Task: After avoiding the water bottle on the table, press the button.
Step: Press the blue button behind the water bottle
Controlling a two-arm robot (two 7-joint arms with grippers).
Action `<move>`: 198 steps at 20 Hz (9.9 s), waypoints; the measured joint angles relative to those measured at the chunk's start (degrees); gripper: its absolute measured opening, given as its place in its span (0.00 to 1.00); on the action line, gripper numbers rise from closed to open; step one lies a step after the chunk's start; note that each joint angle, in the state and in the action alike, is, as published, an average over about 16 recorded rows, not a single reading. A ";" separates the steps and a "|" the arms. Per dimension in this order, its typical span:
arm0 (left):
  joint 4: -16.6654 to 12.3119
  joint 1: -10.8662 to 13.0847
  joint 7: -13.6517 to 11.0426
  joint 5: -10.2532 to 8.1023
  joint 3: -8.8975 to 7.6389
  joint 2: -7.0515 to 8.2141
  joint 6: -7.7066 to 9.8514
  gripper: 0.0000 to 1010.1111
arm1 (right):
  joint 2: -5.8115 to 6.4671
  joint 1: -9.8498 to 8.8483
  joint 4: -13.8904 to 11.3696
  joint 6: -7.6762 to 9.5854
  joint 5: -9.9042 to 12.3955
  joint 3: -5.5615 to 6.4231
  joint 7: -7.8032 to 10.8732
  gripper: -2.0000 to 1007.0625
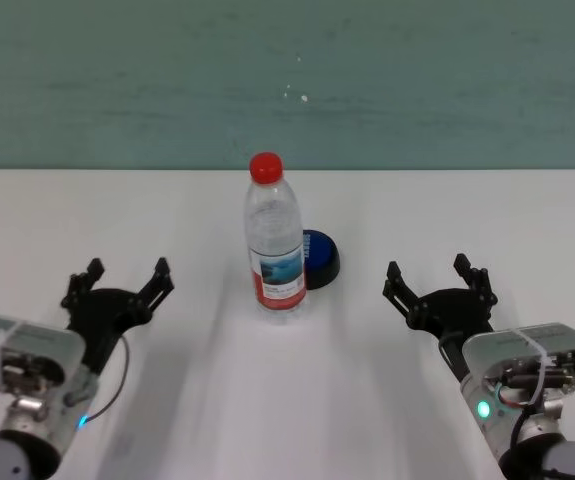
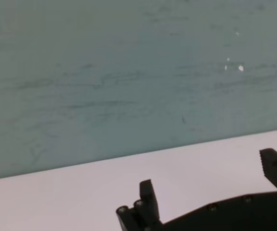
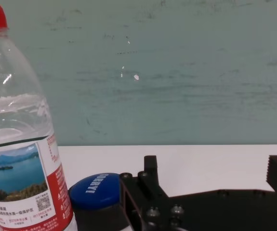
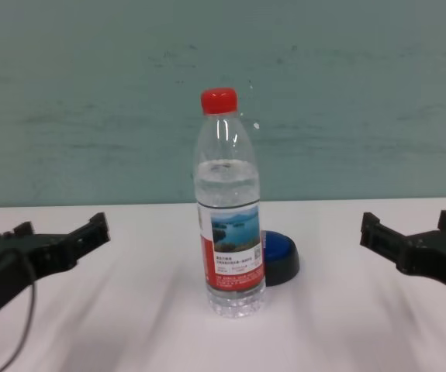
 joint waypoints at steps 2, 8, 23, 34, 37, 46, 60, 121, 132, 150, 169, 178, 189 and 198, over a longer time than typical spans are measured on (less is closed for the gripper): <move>-2.28 1.83 0.09 0.70 -0.72 0.65 0.68 0.99 | 0.00 0.00 0.00 0.00 0.00 0.00 0.00 1.00; -10.40 9.06 -0.57 3.20 -3.19 3.32 1.23 0.99 | 0.00 0.00 0.00 0.00 0.00 0.00 0.00 1.00; -11.55 10.25 -10.20 6.77 -0.64 7.30 -6.15 0.99 | 0.00 0.00 0.00 0.00 0.00 0.00 0.00 1.00; -3.65 1.40 -14.65 6.34 4.79 6.37 -6.95 0.99 | 0.00 0.00 0.00 0.00 0.00 0.00 0.00 1.00; -2.25 0.33 -14.92 6.01 5.59 6.15 -7.03 0.99 | 0.00 0.00 0.00 0.00 0.00 0.00 0.00 1.00; 1.52 -1.38 -14.71 5.03 6.45 5.54 -7.43 0.99 | 0.00 0.00 0.00 0.00 0.00 0.00 0.00 1.00; 3.42 -2.27 -14.54 4.49 6.49 5.21 -7.36 0.99 | 0.00 0.00 0.00 0.00 0.00 0.00 0.00 1.00; 12.73 -13.44 -29.10 -5.91 -2.16 19.36 -18.05 0.99 | 0.00 0.00 0.00 0.00 0.00 0.00 0.00 1.00; 24.97 -26.53 -29.40 -2.61 6.32 13.85 -19.54 0.99 | 0.00 0.00 0.00 0.00 0.00 0.00 0.00 1.00; 38.46 -34.99 -30.00 0.97 14.61 7.08 -22.01 0.99 | 0.00 0.00 0.00 0.00 0.00 0.00 0.00 1.00; 38.34 -33.90 -29.60 0.62 14.69 7.48 -22.56 0.99 | 0.00 0.00 0.00 0.00 0.00 0.00 0.00 1.00; 39.18 -33.74 -29.52 0.62 14.50 7.39 -23.01 0.99 | 0.00 0.00 0.00 0.00 0.00 0.00 0.00 1.00; 43.60 -35.98 -30.18 0.77 14.51 6.30 -24.44 0.99 | 0.00 0.00 0.00 0.00 0.00 0.00 0.00 1.00; 48.68 -39.78 -31.10 1.11 14.77 4.75 -26.19 0.99 | 0.00 0.00 0.00 0.00 0.00 0.00 0.00 1.00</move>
